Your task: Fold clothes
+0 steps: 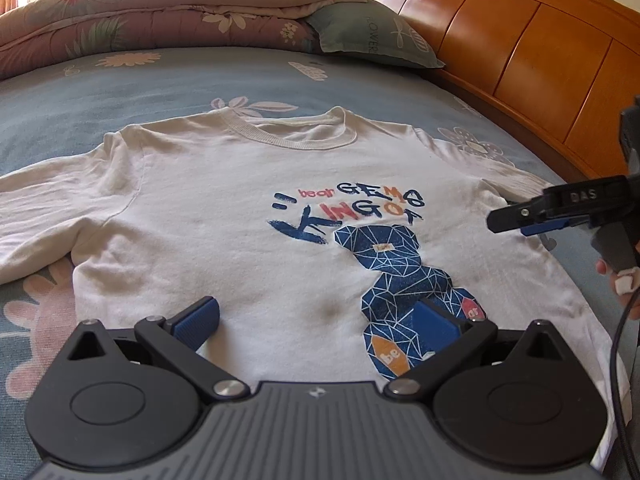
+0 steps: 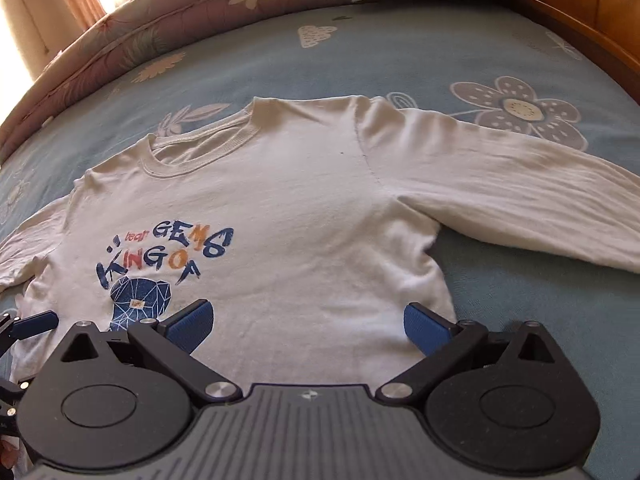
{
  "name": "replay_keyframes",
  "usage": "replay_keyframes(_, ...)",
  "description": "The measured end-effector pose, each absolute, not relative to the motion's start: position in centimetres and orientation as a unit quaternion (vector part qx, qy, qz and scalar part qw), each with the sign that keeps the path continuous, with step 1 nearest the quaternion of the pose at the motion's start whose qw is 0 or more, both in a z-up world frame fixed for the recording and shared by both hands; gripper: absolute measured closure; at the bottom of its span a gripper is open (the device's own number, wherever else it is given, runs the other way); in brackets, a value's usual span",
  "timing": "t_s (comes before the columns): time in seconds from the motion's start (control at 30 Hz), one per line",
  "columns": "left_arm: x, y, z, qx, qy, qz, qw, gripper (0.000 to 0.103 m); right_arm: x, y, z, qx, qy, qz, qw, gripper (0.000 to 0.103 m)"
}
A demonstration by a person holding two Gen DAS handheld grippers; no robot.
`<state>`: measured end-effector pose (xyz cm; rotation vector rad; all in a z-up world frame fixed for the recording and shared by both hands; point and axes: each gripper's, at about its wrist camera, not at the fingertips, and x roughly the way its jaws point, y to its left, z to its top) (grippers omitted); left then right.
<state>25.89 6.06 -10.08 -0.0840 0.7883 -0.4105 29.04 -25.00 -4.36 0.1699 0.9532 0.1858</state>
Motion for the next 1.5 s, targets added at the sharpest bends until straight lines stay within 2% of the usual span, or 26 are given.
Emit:
replay_keyframes(0.17,25.7,5.7,-9.9,-0.04,0.384,-0.201,0.9,0.001,25.0,-23.1,-2.7,0.044,0.442,0.143,0.885,0.0)
replay_keyframes(0.53,24.9,3.8,-9.7,-0.01,0.383,-0.219,0.897,0.001,17.5,-21.5,-6.6,-0.039,0.493,0.149,0.856,0.0)
replay_keyframes(0.87,24.2,2.4,-9.6,0.009,0.38,-0.233,0.895,0.001,12.5,-24.6,-5.2,0.119,0.534,0.169,0.82,0.0)
replay_keyframes(1.17,23.8,2.2,-9.3,0.012,0.377,-0.238,0.895,0.001,11.4,-27.0,-5.1,0.168,0.522,0.099,0.831,0.0)
replay_keyframes(1.3,23.9,2.3,-9.2,0.011,0.377,-0.237,0.895,0.001,12.2,-24.7,-5.1,0.154,0.521,0.138,0.828,0.0)
replay_keyframes(1.5,24.0,2.9,-9.0,0.009,0.376,-0.229,0.898,0.001,12.0,-24.9,-5.8,0.103,0.531,0.107,0.834,0.0)
